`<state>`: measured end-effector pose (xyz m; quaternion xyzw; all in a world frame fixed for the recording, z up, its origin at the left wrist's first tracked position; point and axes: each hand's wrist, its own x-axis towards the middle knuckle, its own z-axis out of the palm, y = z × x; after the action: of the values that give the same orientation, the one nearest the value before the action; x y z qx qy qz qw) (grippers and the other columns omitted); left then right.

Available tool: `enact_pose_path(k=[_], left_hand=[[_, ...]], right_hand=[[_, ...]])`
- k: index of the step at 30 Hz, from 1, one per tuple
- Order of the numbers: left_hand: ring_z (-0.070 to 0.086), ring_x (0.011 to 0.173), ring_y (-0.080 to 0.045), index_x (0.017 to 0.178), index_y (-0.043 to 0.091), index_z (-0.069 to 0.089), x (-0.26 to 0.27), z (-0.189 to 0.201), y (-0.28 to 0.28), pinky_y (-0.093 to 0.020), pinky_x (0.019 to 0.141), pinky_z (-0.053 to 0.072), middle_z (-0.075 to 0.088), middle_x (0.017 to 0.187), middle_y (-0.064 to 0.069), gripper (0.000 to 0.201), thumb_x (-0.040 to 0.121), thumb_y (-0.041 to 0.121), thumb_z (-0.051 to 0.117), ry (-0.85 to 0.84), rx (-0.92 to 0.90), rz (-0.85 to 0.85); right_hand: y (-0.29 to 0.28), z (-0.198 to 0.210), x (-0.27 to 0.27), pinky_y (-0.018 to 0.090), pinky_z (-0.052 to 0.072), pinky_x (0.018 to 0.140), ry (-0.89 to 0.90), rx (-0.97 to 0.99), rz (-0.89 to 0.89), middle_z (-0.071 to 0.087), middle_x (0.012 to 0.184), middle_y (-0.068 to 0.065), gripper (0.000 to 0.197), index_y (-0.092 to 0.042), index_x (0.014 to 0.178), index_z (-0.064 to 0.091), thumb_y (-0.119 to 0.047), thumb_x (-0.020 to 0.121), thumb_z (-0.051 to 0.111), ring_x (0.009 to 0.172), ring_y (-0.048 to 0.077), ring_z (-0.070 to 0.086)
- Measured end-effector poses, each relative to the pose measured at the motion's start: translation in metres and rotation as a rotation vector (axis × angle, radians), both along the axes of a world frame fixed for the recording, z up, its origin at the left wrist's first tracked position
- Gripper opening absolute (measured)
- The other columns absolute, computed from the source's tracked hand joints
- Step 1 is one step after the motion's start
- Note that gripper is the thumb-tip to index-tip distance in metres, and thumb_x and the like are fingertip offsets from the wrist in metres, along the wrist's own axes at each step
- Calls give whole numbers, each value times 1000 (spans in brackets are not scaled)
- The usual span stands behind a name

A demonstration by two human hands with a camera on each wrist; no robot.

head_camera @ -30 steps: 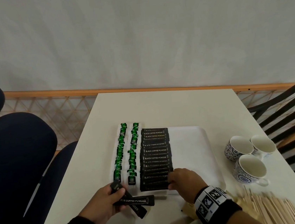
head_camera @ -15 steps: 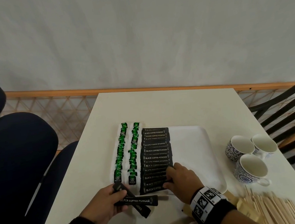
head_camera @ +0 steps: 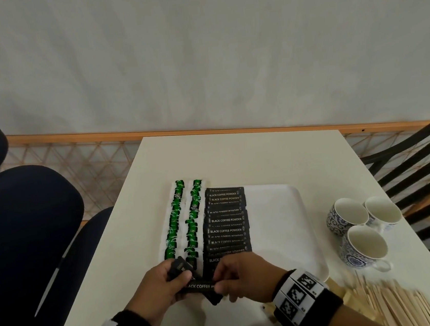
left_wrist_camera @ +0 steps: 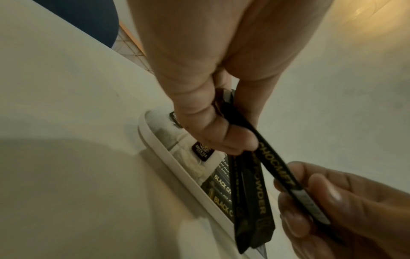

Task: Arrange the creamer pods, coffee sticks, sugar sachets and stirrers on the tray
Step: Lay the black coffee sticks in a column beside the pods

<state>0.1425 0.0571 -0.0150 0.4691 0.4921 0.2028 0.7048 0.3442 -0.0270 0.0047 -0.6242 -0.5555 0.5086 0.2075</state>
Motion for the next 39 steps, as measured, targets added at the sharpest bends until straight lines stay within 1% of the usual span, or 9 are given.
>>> enact_pose_path(k=[6,8,11,16,19,29,33,35,39], left_hand=[[66,70,-25,97,-5,61,-4,-1,2,-32,61,55,69,81,-18,8,89,-4,58,39,33,34],[62,66,-24,98,-6,61,-13,-4,6,-30,57,54,68,77,-16,10,90,-2,58,75,30,46],[57,62,-23,100,-6,62,-24,-10,10,-31,55,52,65,73,-16,12,89,-2,60,118,0,56],[55,58,-22,96,-6,61,-23,-13,6,-32,55,52,64,69,-15,8,89,-3,59,125,-39,45],[56,58,-23,95,-7,60,-21,-12,4,-33,55,52,65,69,-16,7,89,-4,59,107,-54,32],[62,63,-27,100,-10,56,-22,-5,2,-27,56,56,67,83,-26,12,88,-9,56,4,-127,45],[62,62,-27,101,-9,55,-20,-3,1,-28,56,56,68,81,-23,15,87,-8,59,-4,-124,31],[62,63,-27,100,-8,57,-18,-2,0,-28,56,57,70,81,-21,15,86,-7,61,6,-114,38],[60,59,-27,99,-7,59,-10,1,-3,-29,54,54,69,78,-19,18,83,-5,65,31,-80,10]], right_hand=[[-4,-1,14,14,51,67,-159,-40,32,68,71,-10,12,-23,97,69,-22,85,69,62,-4,61],[-6,-5,24,17,51,71,-267,-19,-33,66,71,-10,9,-31,88,65,-23,85,69,63,-1,60],[-6,-15,37,10,40,65,-454,36,-177,60,79,-11,8,-32,89,62,-25,86,67,77,5,55],[-6,-37,30,23,47,81,-541,51,-194,67,98,-3,13,-25,98,68,-29,86,64,94,14,60],[-6,-45,21,29,48,87,-559,88,-179,65,98,-5,13,-26,96,68,-31,85,63,97,17,58],[-4,-47,10,34,35,87,-777,228,-141,56,108,-8,16,-29,99,58,-40,91,50,104,18,46],[-3,-44,7,30,37,84,-762,310,-166,53,102,-10,17,-29,94,54,-45,86,54,96,14,43],[-2,-35,5,28,43,80,-580,359,-158,59,94,-11,19,-27,90,59,-45,89,54,88,10,49],[-4,-16,-2,15,48,73,-202,195,-46,64,81,-18,20,-27,99,67,-42,86,64,77,-3,59]])
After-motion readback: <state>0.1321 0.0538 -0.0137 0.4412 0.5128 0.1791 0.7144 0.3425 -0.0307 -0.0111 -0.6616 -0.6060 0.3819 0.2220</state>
